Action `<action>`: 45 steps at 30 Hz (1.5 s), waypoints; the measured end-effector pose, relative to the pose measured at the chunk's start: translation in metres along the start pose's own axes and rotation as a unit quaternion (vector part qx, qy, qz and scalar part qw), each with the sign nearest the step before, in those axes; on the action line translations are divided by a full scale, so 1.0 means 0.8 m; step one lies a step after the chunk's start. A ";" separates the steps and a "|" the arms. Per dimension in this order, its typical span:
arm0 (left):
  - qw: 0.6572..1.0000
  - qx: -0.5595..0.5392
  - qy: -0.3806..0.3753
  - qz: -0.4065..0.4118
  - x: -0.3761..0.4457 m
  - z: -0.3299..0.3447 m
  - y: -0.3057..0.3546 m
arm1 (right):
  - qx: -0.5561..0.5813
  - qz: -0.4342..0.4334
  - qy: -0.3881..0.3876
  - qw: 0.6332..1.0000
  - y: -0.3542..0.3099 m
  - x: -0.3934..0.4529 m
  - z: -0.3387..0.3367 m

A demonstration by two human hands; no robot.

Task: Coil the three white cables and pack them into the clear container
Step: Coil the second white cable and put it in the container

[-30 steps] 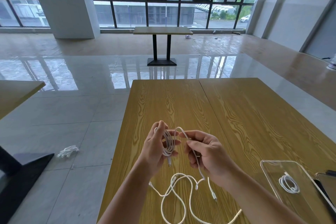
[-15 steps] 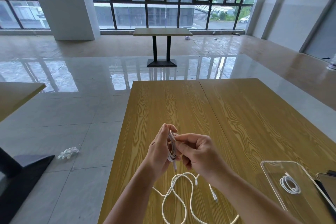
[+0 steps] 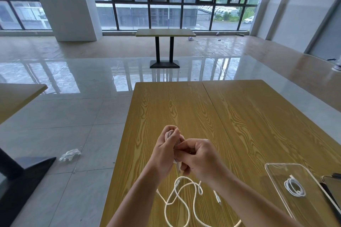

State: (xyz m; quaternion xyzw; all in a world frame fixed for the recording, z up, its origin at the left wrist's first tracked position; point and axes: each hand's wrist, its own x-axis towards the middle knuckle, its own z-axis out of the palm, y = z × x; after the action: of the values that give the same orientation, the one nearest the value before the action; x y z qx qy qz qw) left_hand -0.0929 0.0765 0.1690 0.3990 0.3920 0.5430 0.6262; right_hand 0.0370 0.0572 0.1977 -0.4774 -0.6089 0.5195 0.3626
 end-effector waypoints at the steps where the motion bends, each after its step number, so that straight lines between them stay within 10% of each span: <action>1: 1.000 -0.007 0.014 -0.002 0.000 0.000 0.001 | -0.007 -0.002 -0.008 1.000 -0.002 -0.002 -0.001; 16: 0.981 -0.148 0.128 0.000 0.023 -0.034 0.044 | -0.235 0.118 -0.290 0.920 -0.002 -0.030 -0.029; 27: 0.999 -0.023 0.021 0.020 0.018 -0.028 0.047 | -0.344 0.115 -0.113 0.925 0.025 -0.001 -0.041; 45: 0.995 0.095 -0.003 -0.025 0.008 -0.019 0.032 | 0.144 0.131 -0.024 0.981 -0.023 -0.001 -0.041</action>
State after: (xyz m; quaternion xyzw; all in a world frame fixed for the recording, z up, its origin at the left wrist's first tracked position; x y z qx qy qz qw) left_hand -0.1152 0.0865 0.1865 0.4482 0.4501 0.4864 0.6000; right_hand 0.0645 0.0658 0.2222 -0.4834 -0.4683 0.6562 0.3413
